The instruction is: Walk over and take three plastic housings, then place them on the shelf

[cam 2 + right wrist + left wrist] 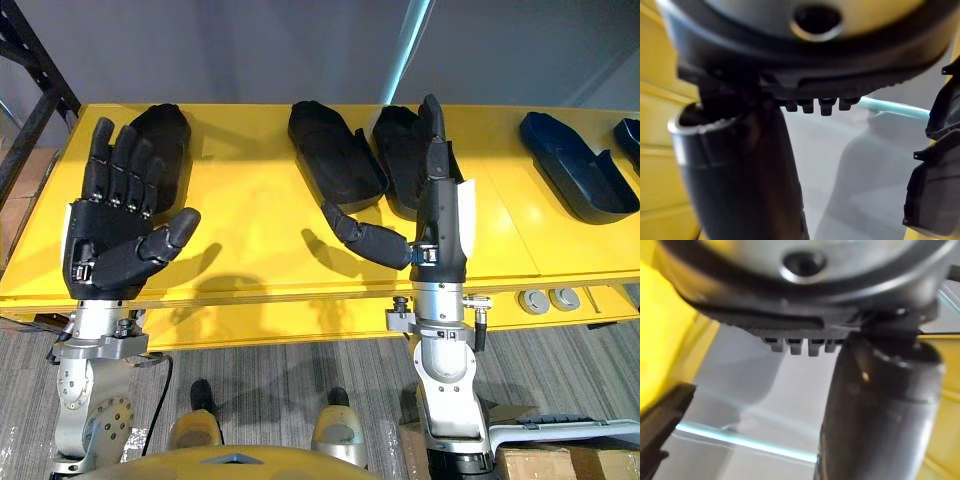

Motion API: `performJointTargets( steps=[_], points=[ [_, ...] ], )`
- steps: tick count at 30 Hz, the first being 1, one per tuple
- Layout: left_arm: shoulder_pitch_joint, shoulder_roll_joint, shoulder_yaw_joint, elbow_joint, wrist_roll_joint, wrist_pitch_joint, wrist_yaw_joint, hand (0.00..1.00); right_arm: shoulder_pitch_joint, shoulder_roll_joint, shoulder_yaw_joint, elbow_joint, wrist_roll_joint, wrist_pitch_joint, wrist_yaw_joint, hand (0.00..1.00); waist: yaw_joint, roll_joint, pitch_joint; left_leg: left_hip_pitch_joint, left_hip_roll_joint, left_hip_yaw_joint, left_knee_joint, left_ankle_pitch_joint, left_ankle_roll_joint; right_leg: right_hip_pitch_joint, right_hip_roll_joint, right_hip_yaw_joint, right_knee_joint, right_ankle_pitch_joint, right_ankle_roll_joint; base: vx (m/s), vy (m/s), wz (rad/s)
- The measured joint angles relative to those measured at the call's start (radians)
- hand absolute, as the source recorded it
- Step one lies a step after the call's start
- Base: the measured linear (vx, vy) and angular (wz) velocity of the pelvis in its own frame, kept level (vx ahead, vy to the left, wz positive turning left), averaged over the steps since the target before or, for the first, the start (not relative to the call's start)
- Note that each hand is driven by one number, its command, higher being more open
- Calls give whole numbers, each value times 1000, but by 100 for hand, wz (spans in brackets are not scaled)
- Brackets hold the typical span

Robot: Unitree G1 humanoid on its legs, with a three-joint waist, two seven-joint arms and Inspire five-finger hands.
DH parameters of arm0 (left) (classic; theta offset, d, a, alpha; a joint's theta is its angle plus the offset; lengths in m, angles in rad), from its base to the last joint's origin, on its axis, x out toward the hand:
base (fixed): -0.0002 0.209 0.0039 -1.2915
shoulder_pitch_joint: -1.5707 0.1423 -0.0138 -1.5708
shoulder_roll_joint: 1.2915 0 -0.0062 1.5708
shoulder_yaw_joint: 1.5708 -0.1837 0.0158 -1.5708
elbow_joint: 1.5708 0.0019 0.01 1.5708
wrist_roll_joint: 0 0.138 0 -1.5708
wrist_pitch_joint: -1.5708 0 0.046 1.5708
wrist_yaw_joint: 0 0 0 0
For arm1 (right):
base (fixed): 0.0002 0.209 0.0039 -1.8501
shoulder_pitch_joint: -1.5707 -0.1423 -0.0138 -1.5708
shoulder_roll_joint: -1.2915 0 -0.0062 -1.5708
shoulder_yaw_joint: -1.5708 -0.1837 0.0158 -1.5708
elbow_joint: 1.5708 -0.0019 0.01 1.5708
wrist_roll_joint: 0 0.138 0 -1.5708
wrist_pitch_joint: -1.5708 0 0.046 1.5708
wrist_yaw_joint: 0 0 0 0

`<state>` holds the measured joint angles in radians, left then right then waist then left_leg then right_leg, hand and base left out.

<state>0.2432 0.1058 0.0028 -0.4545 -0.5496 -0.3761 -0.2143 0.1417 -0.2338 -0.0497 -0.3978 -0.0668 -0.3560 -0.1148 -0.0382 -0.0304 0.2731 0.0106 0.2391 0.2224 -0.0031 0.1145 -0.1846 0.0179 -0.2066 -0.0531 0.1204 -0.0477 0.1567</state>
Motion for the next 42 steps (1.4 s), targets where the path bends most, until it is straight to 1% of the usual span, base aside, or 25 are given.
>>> performJointTargets(
  steps=[2, 3, 5, 8, 12, 13, 16, 18, 20, 24, 29, 31, 34, 37, 42],
  points=[
    [-4, 7, -3, -31, 0, -2, -12, 100, 0, -1, 3, 2, 17, 33, 31, 100, -3, 1, 1, 0, 0, 0, 0, 0, 0, 1, 0, 0, 0, 2, 2, 0, 0, 0],
    [-9, 17, -7, -41, 2, -11, -12, 100, -1, -4, 4, 9, 16, 69, 48, 100, -2, 1, 0, 0, 0, 0, 0, 0, 0, 2, 0, 0, -1, 5, 7, 0, 0, 0],
    [-10, 21, -7, -54, 1, -14, -13, 100, -7, -16, 20, 60, 16, 120, 73, 100, 5, 1, 0, 0, 0, -2, 0, 1, -1, 4, 0, 0, -1, 10, 14, 0, 0, 0],
    [-10, 21, -6, -54, 0, -13, -16, 100, -37, -45, 52, 130, 16, 169, 98, 100, 9, 1, 0, -1, 0, -7, 0, 8, -4, 8, 1, -2, -3, 11, 16, 5, -8, 5],
    [-10, 26, -7, -54, 1, -8, -44, 100, -116, -48, 74, 218, 17, 223, 130, 100, 12, 1, 0, -1, 0, -24, 0, 14, 0, 27, 2, -18, -4, 12, 16, -2, -11, 10],
    [-10, 29, -7, -54, 1, -6, -48, 100, -127, -48, 75, 229, 17, 226, 133, 100, 13, 1, 0, -1, 0, -27, 0, 14, 0, 30, 2, -21, -5, 12, 16, -24, -9, 12],
    [-10, 32, -8, -54, 2, 15, -72, 100, -172, -49, 83, 271, 18, 259, 137, 100, 18, 1, 0, 1, 0, -35, -3, 16, -2, 35, 3, -29, -7, 12, 16, -45, -7, 7],
    [-9, 32, -9, -54, 2, 36, -89, 100, -199, -49, 85, 299, 15, 273, 133, 100, 31, 1, 0, 4, 0, -36, -11, 19, -1, 34, 4, -30, -8, 13, 17, -55, -6, 2],
    [-7, 33, -7, -54, 2, 54, -94, 100, -215, -49, 93, 319, 13, 276, 120, 100, 37, -1, -1, 8, 0, -36, -19, 25, -1, 34, 5, -30, -10, 12, 16, -45, -6, 0],
    [2, 33, -8, -53, 2, 57, -97, 100, -239, -49, 98, 345, 1, 277, 109, 100, 36, -2, -1, 8, 0, -33, -19, 27, -1, 34, 5, -30, -19, 17, 11, -27, -3, -3],
    [2, 33, -7, -37, 1, 58, -124, 100, -246, -49, 98, 347, -27, 285, 126, 100, 36, -3, -2, 8, 1, -33, -19, 33, -6, 34, 6, -30, -19, 23, 17, 0, 0, 0],
    [2, 33, -7, -15, 1, 57, -127, 100, -265, -49, 99, 358, -80, 307, 127, 100, 36, -4, -2, 10, 2, -32, -19, 34, -7, 34, 6, -29, -19, 26, 17, 0, 0, 0],
    [2, 33, -9, 4, 2, 58, -127, 100, -310, -49, 100, 390, -95, 340, 129, 100, 36, -5, -3, 11, 4, -31, -19, 35, -5, 34, 8, -28, -19, 27, 17, -13, -3, 0],
    [2, 40, -20, 12, 2, 58, -126, 100, -347, -57, 100, 413, -95, 367, 157, 100, 39, -6, -4, 12, 8, -32, -19, 36, -4, 34, 12, -28, -18, 25, 10, 0, 0, 0],
    [3, 51, -33, 21, 2, 72, -127, 100, -388, -100, 108, 442, -95, 375, 245, 100, 40, -5, -5, 13, 12, -32, -19, 39, -6, 35, 16, -28, -17, 26, 9, 0, 0, 0]
  ],
)
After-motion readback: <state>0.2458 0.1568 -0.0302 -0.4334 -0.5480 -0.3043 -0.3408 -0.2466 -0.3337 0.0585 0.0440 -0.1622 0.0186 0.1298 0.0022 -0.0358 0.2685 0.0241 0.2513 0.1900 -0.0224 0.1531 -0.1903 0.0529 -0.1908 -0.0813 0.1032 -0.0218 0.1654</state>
